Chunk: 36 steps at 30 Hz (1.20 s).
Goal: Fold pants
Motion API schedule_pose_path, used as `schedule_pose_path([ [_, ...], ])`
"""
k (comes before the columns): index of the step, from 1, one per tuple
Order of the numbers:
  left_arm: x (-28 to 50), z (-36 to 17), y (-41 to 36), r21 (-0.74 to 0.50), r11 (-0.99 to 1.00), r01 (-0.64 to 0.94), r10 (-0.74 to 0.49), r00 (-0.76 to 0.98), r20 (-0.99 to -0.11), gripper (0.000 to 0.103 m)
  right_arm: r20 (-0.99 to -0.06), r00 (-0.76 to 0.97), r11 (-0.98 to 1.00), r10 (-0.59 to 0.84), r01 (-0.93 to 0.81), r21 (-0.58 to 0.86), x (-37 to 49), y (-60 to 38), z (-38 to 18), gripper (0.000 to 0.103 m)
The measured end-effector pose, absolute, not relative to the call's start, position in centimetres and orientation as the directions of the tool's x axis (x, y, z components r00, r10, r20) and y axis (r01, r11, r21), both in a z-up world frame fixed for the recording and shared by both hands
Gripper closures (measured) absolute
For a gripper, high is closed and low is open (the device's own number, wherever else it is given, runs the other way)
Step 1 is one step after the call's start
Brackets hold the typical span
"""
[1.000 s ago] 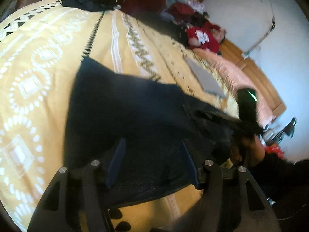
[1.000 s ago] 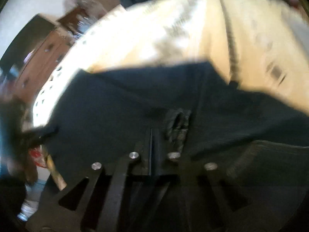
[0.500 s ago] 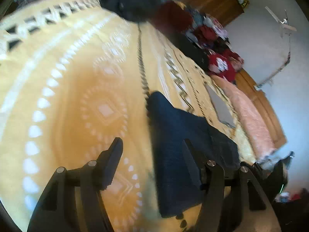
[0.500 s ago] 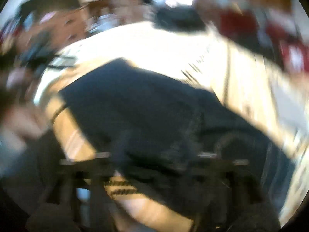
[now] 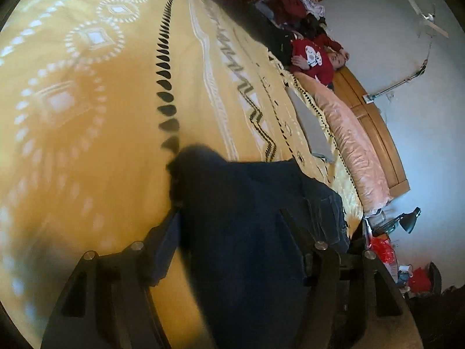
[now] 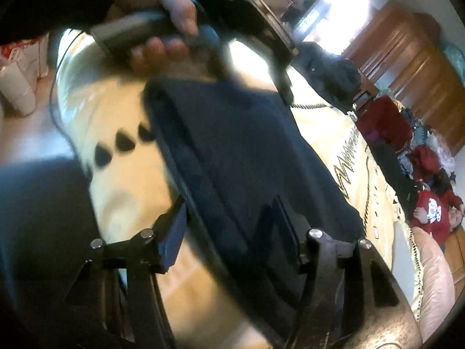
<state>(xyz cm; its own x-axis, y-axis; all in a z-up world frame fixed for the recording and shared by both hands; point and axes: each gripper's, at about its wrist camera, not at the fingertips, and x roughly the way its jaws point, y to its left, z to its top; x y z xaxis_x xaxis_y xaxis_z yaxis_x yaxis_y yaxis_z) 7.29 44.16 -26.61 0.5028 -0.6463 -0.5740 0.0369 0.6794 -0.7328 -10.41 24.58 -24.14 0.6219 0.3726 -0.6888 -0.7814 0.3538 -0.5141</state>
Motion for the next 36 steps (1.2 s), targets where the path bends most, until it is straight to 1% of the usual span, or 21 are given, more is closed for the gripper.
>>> schedule_pose_path([
  [4,9.4,-26.9,43.4,-0.72,0.692,0.053,-0.65,0.482,-0.588,0.036,-0.694,0.622,0.361,0.362,-0.78,-0.511,-10.6,25.6,-24.3,0.047],
  [6,9.9,-26.9,43.1,-0.71,0.701,0.063,-0.646,0.477,-0.596,0.04,-0.695,0.622,0.377,0.36,-0.778,-0.502,-11.0,25.9,-24.3,0.047],
  [7,10.1,-26.9,43.0,-0.701,0.71,0.067,-0.641,0.476,-0.602,0.046,-0.698,0.622,0.382,0.356,-0.778,-0.499,-11.0,26.2,-24.3,0.048],
  [8,9.9,-27.1,43.1,-0.695,0.717,0.062,-0.633,0.476,-0.61,0.062,-0.699,0.621,0.385,0.354,-0.778,-0.497,-11.2,26.3,-24.3,0.048],
  [9,10.1,-27.4,43.3,-0.692,0.72,0.049,-0.627,0.474,-0.619,0.07,-0.7,0.621,0.383,0.353,-0.778,-0.498,-11.4,26.4,-24.3,0.051],
  [10,10.1,-27.6,43.5,-0.701,0.713,0.036,-0.629,0.476,-0.615,0.076,-0.708,0.613,0.383,0.349,-0.783,-0.489,-11.3,26.4,-24.4,0.057],
  [11,9.9,-27.6,43.8,-0.705,0.708,0.035,-0.63,0.481,-0.609,0.082,-0.729,0.591,0.39,0.346,-0.797,-0.461,-11.1,26.4,-24.4,0.061],
  [13,9.8,-27.1,43.6,-0.696,0.716,0.047,-0.624,0.489,-0.609,0.086,-0.76,0.55,0.41,0.346,-0.817,-0.405,-10.7,26.2,-24.1,0.079],
  [15,9.7,-26.7,43.9,-0.695,0.717,0.047,-0.62,0.499,-0.605,0.088,-0.778,0.521,0.433,0.35,-0.827,-0.359,-10.4,26.0,-23.3,0.086],
  [16,9.5,-26.4,44.3,-0.703,0.71,0.048,-0.621,0.512,-0.593,0.088,-0.784,0.511,0.443,0.353,-0.829,-0.341,-10.4,25.9,-22.9,0.088],
  [19,8.2,-25.1,46.3,-0.73,0.681,0.056,-0.629,0.555,-0.545,0.089,-0.784,0.495,0.431,0.373,-0.841,-0.326,-11.0,26.2,-21.6,0.088],
  [23,5.8,-23.2,49.0,-0.709,0.704,0.031,-0.59,0.582,-0.56,0.089,-0.775,0.46,0.387,0.433,-0.872,-0.301,-13.0,27.8,-20.3,0.089],
  [26,5.5,-21.8,48.4,-0.691,0.722,0.038,-0.579,0.58,-0.573,0.089,-0.769,0.422,0.409,0.48,-0.883,-0.229,-13.2,27.1,-19.5,0.089],
  [28,6.0,-19.8,47.0,-0.685,0.726,0.064,-0.579,0.595,-0.557,0.09,-0.753,0.418,0.436,0.508,-0.879,-0.194,-12.7,25.4,-18.5,0.09],
  [30,6.6,-17.4,45.3,-0.694,0.713,0.105,-0.593,0.618,-0.516,0.09,-0.725,0.416,0.478,0.549,-0.868,-0.136,-12.1,22.9,-16.4,0.09],
  [33,8.2,-13.0,40.7,-0.689,0.698,0.193,-0.624,0.636,-0.454,0.09,-0.671,0.412,0.558,0.616,-0.83,0.002,-11.0,17.7,-12.9,0.09],
  [36,10.0,-9.9,34.1,-0.665,0.691,0.282,-0.665,0.608,-0.434,0.089,-0.619,0.382,0.626,0.686,-0.743,0.236,-8.5,11.3,-10.6,0.09],
])
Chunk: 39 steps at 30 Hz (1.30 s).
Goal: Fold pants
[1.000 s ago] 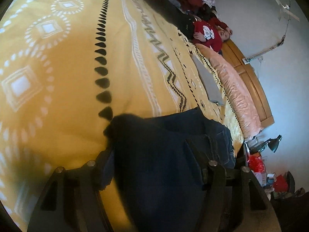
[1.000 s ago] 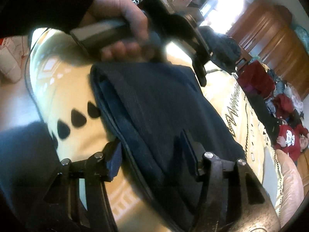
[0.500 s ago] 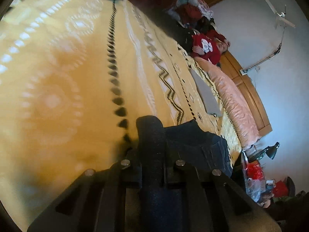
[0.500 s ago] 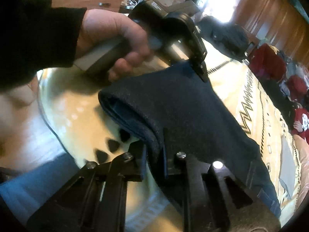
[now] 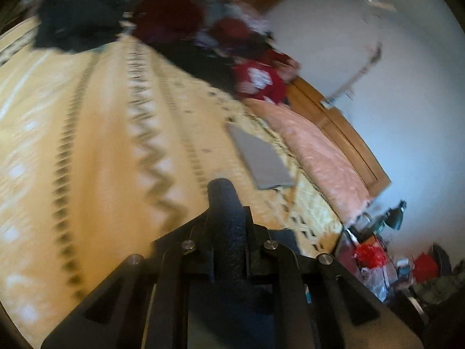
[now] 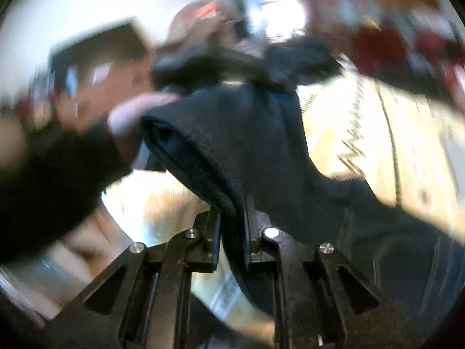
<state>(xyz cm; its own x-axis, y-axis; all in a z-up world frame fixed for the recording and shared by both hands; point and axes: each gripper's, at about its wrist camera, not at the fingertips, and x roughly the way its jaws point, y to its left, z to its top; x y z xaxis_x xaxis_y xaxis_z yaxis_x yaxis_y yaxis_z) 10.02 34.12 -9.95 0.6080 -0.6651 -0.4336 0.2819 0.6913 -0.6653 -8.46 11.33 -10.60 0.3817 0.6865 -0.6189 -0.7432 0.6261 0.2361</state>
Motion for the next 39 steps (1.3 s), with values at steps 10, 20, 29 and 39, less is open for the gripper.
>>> schedule_pose_path([
  [10,17.6,-11.9,8.2,-0.626,0.648,0.433,-0.761,0.389,-0.519,0.089,-0.462,0.416,0.602,0.783,-0.322,0.731,-3.8,-8.7,-13.6,0.09],
  [20,20.9,-21.2,-4.9,-0.578,0.733,0.359,-0.675,0.282,-0.682,0.063,-0.455,0.456,0.522,0.765,-0.025,0.853,-3.0,-19.5,-21.7,0.083],
  [29,21.9,-20.2,-6.8,-0.565,0.752,0.339,-0.658,0.335,-0.675,0.026,-0.525,0.464,0.597,0.714,-0.012,0.802,-4.4,-21.8,-20.2,0.067],
  [39,16.1,-14.6,5.6,-0.463,0.818,0.342,-0.574,0.532,-0.622,0.026,-0.591,0.468,0.714,0.658,-0.136,0.687,-4.2,-24.9,-15.0,0.061],
])
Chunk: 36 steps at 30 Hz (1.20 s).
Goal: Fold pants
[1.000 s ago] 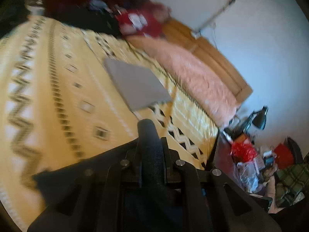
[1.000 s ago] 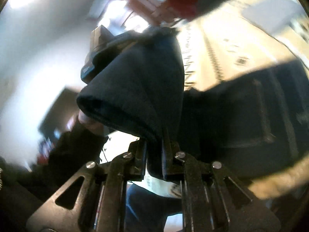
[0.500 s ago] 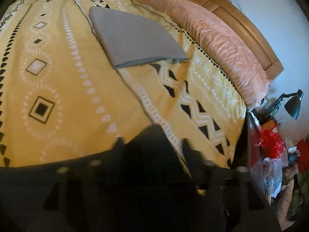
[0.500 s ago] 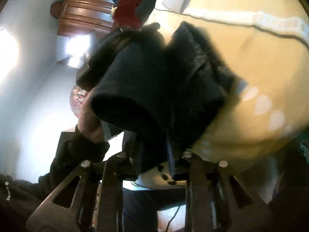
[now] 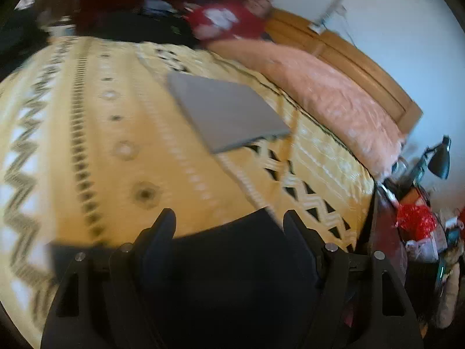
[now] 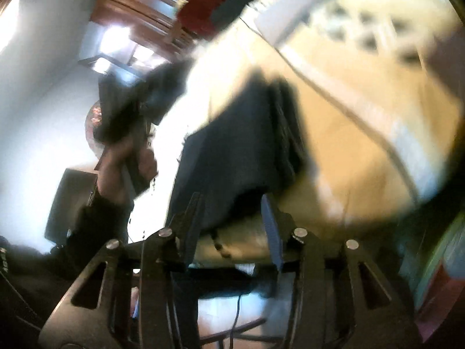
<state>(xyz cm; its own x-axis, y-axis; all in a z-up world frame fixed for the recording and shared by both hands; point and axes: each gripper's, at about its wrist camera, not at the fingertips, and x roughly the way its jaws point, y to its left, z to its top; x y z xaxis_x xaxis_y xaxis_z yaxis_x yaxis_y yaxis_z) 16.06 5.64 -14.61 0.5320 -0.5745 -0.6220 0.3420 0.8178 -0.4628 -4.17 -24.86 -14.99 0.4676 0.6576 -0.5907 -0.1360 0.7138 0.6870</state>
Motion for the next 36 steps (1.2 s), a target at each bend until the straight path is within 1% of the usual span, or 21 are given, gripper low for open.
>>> schedule_pose_path([
  [2,14.3,-15.3,9.4,-0.471,0.834,0.288,-0.545,0.56,-0.624,0.026,-0.589,0.474,0.729,0.654,-0.188,0.658,-1.1,-24.0,-13.8,0.061],
  [4,13.2,-16.6,12.2,-0.491,0.84,0.232,-0.528,0.559,-0.639,0.026,-0.629,0.477,0.776,0.614,-0.217,0.593,2.6,-22.8,-14.0,0.063],
  [8,11.2,-18.9,15.6,-0.502,0.851,0.152,-0.496,0.547,-0.674,0.026,-0.709,0.416,0.819,0.569,-0.216,0.531,9.3,-20.8,-17.1,0.065],
  [10,10.4,-19.7,16.7,-0.515,0.846,0.137,-0.499,0.543,-0.675,0.026,-0.758,0.404,0.858,0.513,-0.196,0.475,10.1,-20.6,-18.3,0.065],
  [11,10.2,-20.1,17.0,-0.519,0.844,0.136,-0.502,0.538,-0.677,0.026,-0.77,0.388,0.861,0.508,-0.201,0.467,10.5,-20.4,-18.7,0.065],
  [15,10.1,-21.4,17.4,-0.533,0.838,0.117,-0.507,0.527,-0.682,0.026,-0.783,0.354,0.86,0.511,-0.22,0.461,10.9,-19.6,-19.1,0.065],
  [16,10.2,-21.7,17.3,-0.541,0.833,0.117,-0.514,0.525,-0.678,0.026,-0.786,0.348,0.859,0.511,-0.221,0.461,11.0,-19.4,-19.3,0.067],
  [17,10.3,-21.7,17.0,-0.545,0.83,0.118,-0.518,0.525,-0.675,0.026,-0.787,0.342,0.858,0.514,-0.217,0.466,11.1,-19.4,-19.4,0.072],
  [18,10.3,-21.7,16.8,-0.55,0.827,0.118,-0.521,0.527,-0.671,0.026,-0.783,0.345,0.856,0.517,-0.205,0.475,11.0,-19.7,-19.4,0.085],
  [19,10.3,-21.7,16.7,-0.555,0.823,0.121,-0.526,0.53,-0.665,0.026,-0.763,0.359,0.843,0.537,-0.203,0.498,10.9,-20.0,-19.1,0.093],
  [23,10.6,-21.5,16.3,-0.549,0.822,0.151,-0.535,0.534,-0.654,0.026,-0.72,0.419,0.831,0.553,-0.215,0.513,9.3,-20.8,-17.4,0.094],
  [26,11.1,-22.3,16.4,-0.539,0.831,0.137,-0.522,0.525,-0.672,0.026,-0.733,0.41,0.835,0.543,-0.168,0.525,9.6,-21.8,-19.4,0.093],
  [29,11.2,-23.1,16.7,-0.544,0.832,0.114,-0.52,0.502,-0.691,0.026,-0.733,0.401,0.83,0.55,-0.166,0.533,9.8,-22.2,-20.5,0.086],
  [31,10.7,-23.2,16.8,-0.554,0.823,0.128,-0.539,0.487,-0.688,0.026,-0.729,0.402,0.828,0.554,-0.173,0.534,9.6,-22.7,-20.0,0.077],
  [32,10.4,-23.2,16.9,-0.555,0.819,0.145,-0.549,0.476,-0.687,0.026,-0.741,0.409,0.844,0.532,-0.186,0.502,9.2,-22.9,-19.2,0.071],
  [33,10.1,-23.3,17.0,-0.56,0.815,0.152,-0.558,0.469,-0.685,0.026,-0.748,0.412,0.852,0.521,-0.19,0.488,8.9,-23.2,-18.7,0.051],
  [34,9.9,-23.5,17.2,-0.573,0.805,0.155,-0.572,0.459,-0.68,0.026,-0.744,0.408,0.847,0.528,-0.186,0.499,8.7,-23.6,-18.5,0.036],
  [36,9.5,-24.5,17.8,-0.607,0.782,0.141,-0.601,0.432,-0.673,0.026,-0.729,0.363,0.809,0.58,-0.151,0.568,8.4,-24.5,-19.3,0.036],
])
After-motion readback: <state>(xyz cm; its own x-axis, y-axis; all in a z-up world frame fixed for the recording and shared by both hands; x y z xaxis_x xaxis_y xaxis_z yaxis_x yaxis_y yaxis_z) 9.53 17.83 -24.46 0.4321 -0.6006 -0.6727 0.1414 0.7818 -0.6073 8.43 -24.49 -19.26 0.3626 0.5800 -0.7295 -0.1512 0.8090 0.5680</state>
